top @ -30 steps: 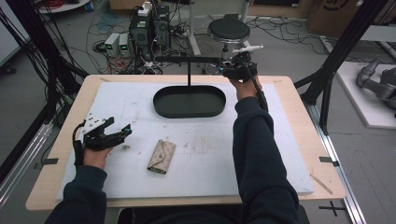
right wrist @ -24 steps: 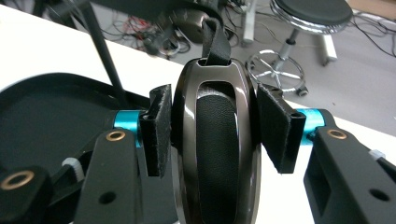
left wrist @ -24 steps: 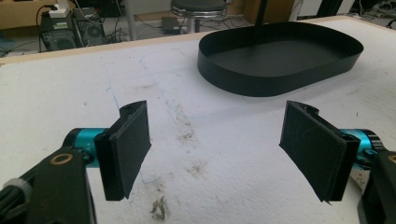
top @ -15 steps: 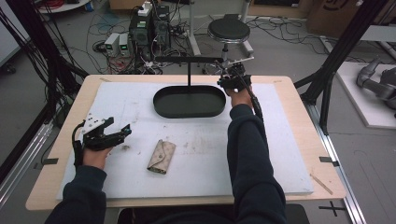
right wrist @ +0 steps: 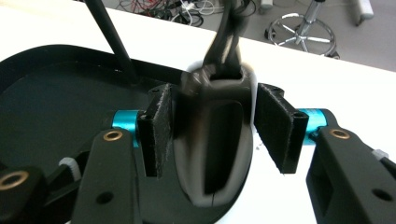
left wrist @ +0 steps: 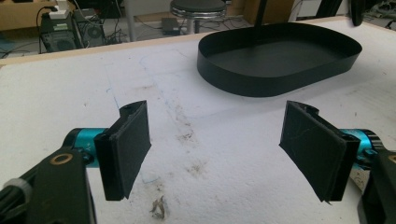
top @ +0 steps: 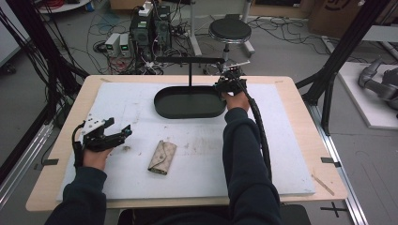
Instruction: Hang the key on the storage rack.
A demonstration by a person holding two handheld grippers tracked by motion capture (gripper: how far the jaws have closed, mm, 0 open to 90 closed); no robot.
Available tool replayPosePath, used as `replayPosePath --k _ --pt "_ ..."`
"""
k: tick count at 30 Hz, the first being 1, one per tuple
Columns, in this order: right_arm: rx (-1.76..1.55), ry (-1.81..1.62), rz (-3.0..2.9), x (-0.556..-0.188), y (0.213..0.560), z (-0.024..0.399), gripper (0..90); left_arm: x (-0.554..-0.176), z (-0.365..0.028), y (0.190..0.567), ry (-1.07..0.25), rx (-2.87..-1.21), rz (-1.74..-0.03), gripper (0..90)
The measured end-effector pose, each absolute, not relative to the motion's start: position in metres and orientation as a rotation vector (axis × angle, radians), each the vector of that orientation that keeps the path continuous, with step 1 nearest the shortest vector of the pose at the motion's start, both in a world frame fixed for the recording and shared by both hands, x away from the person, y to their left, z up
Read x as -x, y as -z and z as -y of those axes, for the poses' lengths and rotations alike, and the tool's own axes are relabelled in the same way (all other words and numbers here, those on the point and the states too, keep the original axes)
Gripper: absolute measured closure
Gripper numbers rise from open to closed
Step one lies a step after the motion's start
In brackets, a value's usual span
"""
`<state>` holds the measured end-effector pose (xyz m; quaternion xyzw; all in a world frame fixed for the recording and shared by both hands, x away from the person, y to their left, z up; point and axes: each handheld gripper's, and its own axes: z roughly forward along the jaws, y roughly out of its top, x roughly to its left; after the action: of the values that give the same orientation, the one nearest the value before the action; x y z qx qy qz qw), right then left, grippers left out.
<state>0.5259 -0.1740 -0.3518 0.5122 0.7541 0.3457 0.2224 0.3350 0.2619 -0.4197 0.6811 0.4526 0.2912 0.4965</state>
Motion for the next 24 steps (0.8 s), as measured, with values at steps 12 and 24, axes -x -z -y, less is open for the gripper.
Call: replayPosePath --k 12,24 --pt "-1.205 -0.980 -2.130 -0.488 0.306 0.217 41.1 -0.335 -0.261 0.420 -0.706 -1.645 -1.093 23.9" --pt "-1.061 -1.047 -2.096 -0.400 0.330 0.295 21.4 -0.332 -0.262 0.415 -0.732 -1.581 -1.112 20.2"
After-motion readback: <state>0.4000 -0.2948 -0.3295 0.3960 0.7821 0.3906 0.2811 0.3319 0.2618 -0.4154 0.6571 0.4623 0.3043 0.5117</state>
